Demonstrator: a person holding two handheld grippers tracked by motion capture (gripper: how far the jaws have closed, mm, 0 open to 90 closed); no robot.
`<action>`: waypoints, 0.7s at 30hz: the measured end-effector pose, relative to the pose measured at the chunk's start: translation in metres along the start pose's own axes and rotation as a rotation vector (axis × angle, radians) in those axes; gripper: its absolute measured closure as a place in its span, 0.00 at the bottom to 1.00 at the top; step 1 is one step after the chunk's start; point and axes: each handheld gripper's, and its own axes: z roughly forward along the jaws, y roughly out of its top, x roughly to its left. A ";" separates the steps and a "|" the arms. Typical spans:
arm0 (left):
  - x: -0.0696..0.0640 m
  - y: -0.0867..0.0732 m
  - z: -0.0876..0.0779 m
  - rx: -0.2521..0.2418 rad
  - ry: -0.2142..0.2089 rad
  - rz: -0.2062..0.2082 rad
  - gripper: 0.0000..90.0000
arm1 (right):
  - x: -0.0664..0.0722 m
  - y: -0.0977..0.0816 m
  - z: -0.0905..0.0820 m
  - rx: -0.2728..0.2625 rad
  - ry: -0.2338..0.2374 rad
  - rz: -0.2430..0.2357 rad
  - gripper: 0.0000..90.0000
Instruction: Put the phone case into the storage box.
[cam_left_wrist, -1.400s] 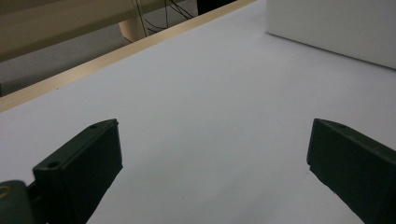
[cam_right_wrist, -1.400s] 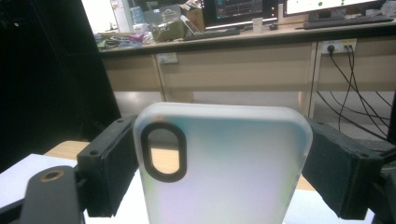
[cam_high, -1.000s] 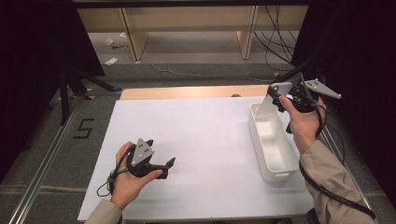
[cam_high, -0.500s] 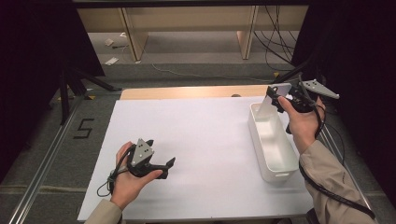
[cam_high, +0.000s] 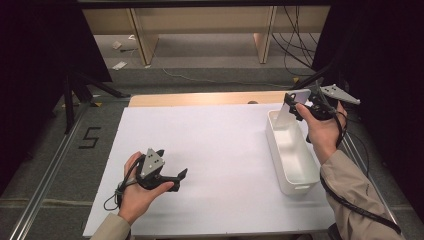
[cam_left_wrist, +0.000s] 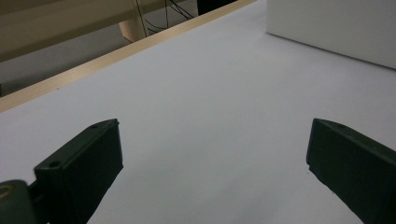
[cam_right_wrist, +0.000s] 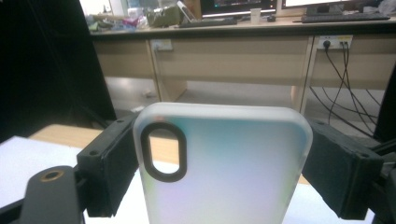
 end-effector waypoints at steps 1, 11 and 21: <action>0.000 0.000 0.000 0.000 0.000 0.000 0.03 | 0.001 0.000 0.001 0.003 0.001 -0.005 0.20; 0.000 0.000 0.000 0.000 -0.001 0.001 0.03 | 0.002 0.001 0.005 0.021 -0.008 -0.028 0.20; 0.000 0.000 0.000 -0.002 0.002 0.004 0.03 | 0.001 0.002 0.009 0.033 -0.019 -0.045 0.20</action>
